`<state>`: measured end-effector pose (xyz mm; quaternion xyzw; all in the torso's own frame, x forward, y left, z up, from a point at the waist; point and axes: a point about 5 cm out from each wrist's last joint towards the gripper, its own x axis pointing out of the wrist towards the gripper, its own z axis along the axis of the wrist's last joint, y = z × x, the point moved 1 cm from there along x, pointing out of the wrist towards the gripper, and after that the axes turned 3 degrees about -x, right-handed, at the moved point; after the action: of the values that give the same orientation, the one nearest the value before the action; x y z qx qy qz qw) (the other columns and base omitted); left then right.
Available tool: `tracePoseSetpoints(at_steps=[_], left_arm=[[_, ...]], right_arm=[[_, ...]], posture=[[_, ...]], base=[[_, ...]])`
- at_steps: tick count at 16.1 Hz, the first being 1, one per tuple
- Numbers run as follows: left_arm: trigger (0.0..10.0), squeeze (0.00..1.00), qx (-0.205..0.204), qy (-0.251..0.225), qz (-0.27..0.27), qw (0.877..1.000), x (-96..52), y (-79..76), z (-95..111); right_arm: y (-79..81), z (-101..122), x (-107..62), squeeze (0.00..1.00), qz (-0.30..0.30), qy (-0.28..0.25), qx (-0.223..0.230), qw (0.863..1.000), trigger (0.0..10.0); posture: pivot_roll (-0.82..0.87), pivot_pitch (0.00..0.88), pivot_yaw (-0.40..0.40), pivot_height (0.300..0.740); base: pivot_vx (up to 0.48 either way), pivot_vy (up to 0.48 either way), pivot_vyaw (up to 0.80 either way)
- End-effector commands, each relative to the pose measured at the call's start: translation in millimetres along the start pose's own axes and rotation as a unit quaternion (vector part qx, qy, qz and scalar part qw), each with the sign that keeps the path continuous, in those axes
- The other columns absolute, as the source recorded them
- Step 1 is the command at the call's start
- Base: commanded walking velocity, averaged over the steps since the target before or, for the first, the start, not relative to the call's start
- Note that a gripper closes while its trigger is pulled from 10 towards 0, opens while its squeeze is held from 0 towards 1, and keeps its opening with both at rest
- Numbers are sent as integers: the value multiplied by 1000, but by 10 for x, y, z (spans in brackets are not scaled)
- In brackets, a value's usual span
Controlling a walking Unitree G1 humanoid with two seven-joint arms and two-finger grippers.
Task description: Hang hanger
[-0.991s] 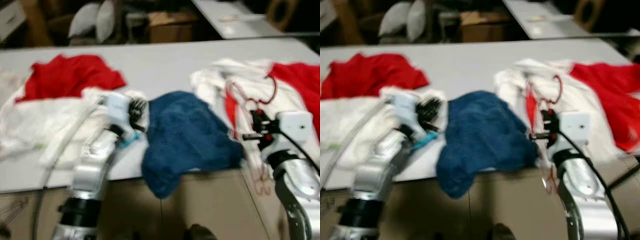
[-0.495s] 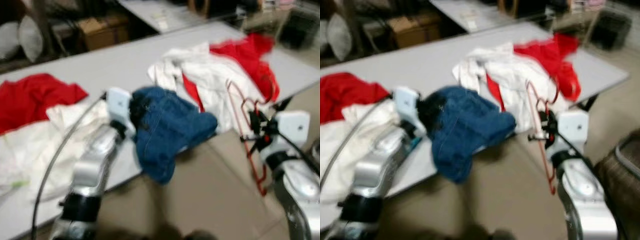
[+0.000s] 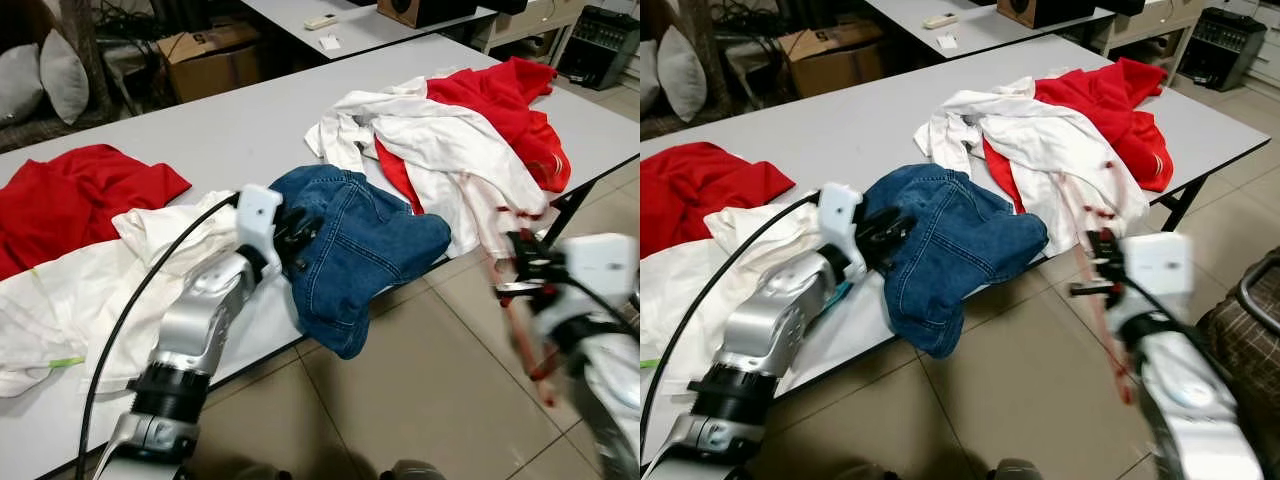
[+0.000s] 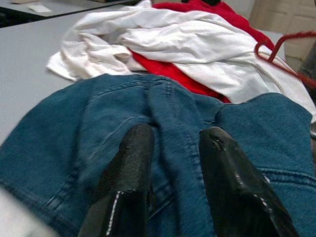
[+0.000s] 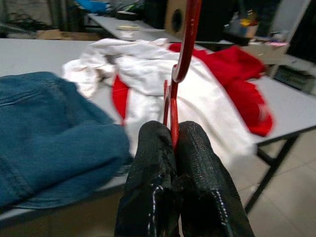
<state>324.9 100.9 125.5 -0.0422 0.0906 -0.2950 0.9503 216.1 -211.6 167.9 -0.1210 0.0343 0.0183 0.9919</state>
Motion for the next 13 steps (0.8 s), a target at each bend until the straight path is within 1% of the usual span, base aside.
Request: tracePoseSetpoints(at_steps=[1, 3, 4, 6, 7, 8, 10, 12, 13], left_arm=[[10000, 1000, 10, 11, 7, 1000, 44, 14, -4], [10000, 1000, 35, 24, 18, 999, 82, 41, -58], [10000, 1000, 54, 30, 28, 998, 91, 56, -87], [10000, 1000, 90, 49, 48, 994, 115, 80, -164], [10000, 643, 102, 57, 58, 991, 123, 91, -193], [10000, 0, 114, 65, 55, 990, 132, 86, -223], [10000, 0, 129, 106, 38, 985, 171, 76, -360], [10000, 0, 144, 124, 38, 981, 194, 88, -410], [3922, 0, 142, 134, 43, 980, 224, 107, -427]], right_arm=[[-48, 9, -55, 0, -1, 4, -3, 1000, 10000], [-95, -86, -188, 0, 4, 27, 5, 1000, 10000], [-103, -142, -247, 0, 4, 43, 6, 999, 10000], [-80, -234, -348, 0, 9, 71, 11, 997, 10000], [-66, -252, -376, 0, 12, 75, 13, 997, 10000], [-60, -251, -399, 0, 12, 76, 14, 997, 10000], [-70, -214, -409, 0, 10, 68, 14, 998, 10000], [-78, -177, -389, 0, 9, 59, 11, 998, 10000], [-76, -116, -343, 0, 11, 42, 8, 999, 10000]], posture=[[-269, 0, 73, 740], [-303, 0, 93, 740], [-309, 0, 95, 740], [-320, 0, 100, 740], [-327, 0, 103, 740], [-333, 0, 108, 740], [-344, 0, 122, 740], [-350, 0, 131, 740], [-349, 0, 134, 740]], base=[[0, 0, 0], [0, 0, 0], [0, 0, 0], [0, 0, 0], [0, 0, 0], [0, 0, 0], [0, 0, 0], [0, 0, 0], [0, 0, 0]])
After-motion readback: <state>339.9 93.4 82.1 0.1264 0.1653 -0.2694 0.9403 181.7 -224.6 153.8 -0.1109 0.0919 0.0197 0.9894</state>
